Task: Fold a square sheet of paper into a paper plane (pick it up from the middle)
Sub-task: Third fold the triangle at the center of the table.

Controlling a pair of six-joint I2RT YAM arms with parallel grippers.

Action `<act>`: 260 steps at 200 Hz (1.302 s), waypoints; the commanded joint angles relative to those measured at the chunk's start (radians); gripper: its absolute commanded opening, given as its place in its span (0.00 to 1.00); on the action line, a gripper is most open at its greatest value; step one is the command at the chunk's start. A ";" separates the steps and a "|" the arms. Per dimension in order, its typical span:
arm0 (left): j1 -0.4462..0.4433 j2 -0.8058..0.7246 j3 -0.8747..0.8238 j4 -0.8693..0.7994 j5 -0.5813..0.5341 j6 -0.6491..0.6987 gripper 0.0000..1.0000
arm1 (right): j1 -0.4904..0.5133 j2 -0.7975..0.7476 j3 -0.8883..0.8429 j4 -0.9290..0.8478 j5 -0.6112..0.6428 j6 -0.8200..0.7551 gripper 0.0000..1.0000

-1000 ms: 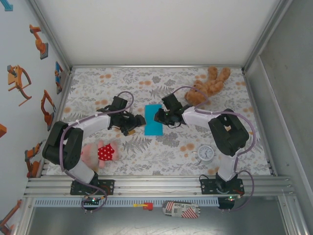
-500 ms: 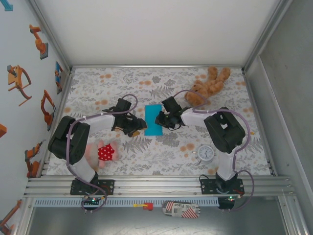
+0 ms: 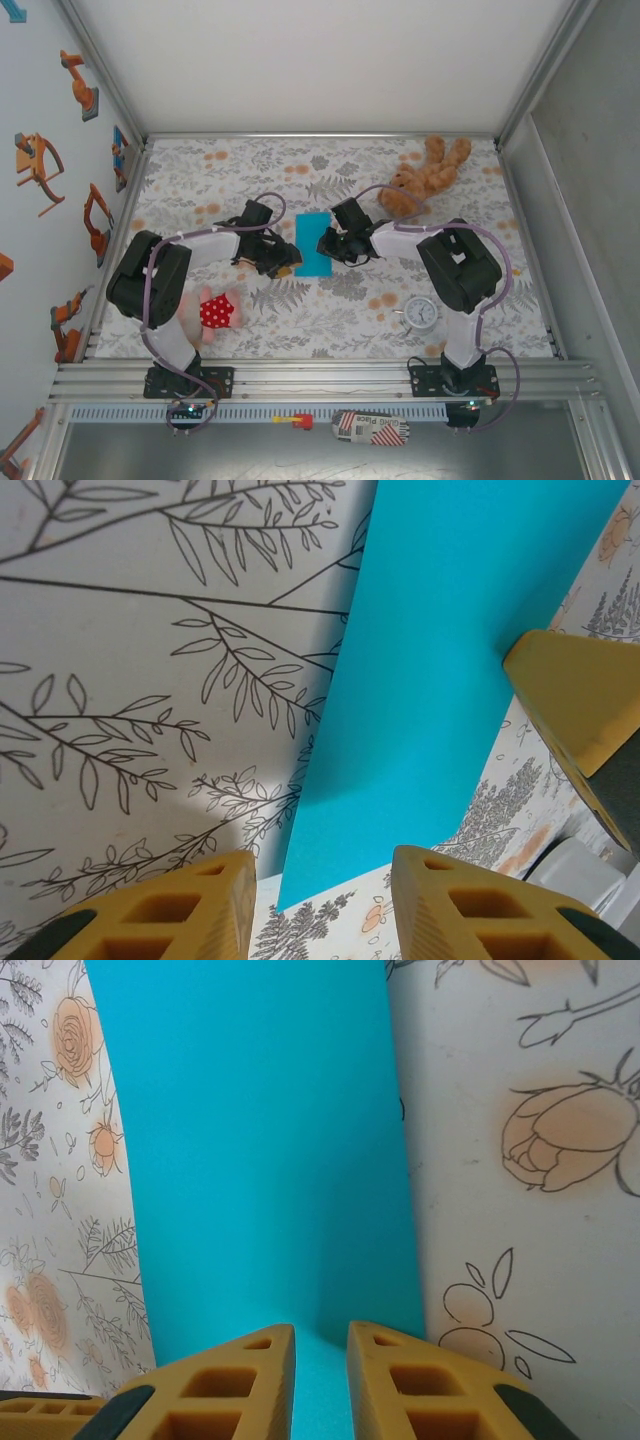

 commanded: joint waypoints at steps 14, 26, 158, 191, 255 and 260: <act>-0.006 0.026 0.026 0.011 0.025 0.007 0.40 | -0.005 0.032 -0.031 -0.043 0.014 0.012 0.21; -0.006 0.031 0.027 0.025 0.041 0.007 0.37 | -0.005 0.032 -0.032 -0.044 0.016 0.012 0.21; 0.032 0.098 0.071 0.155 0.126 -0.048 0.33 | -0.009 0.023 -0.045 -0.040 0.024 0.013 0.20; 0.055 0.122 0.094 0.154 0.128 -0.050 0.29 | -0.008 0.018 -0.049 -0.036 0.023 0.013 0.20; 0.063 0.147 0.108 0.139 0.126 -0.050 0.17 | -0.008 0.003 -0.054 -0.018 0.022 0.015 0.20; 0.063 0.148 0.108 0.135 0.126 -0.050 0.16 | -0.008 -0.001 -0.056 -0.013 0.022 0.013 0.20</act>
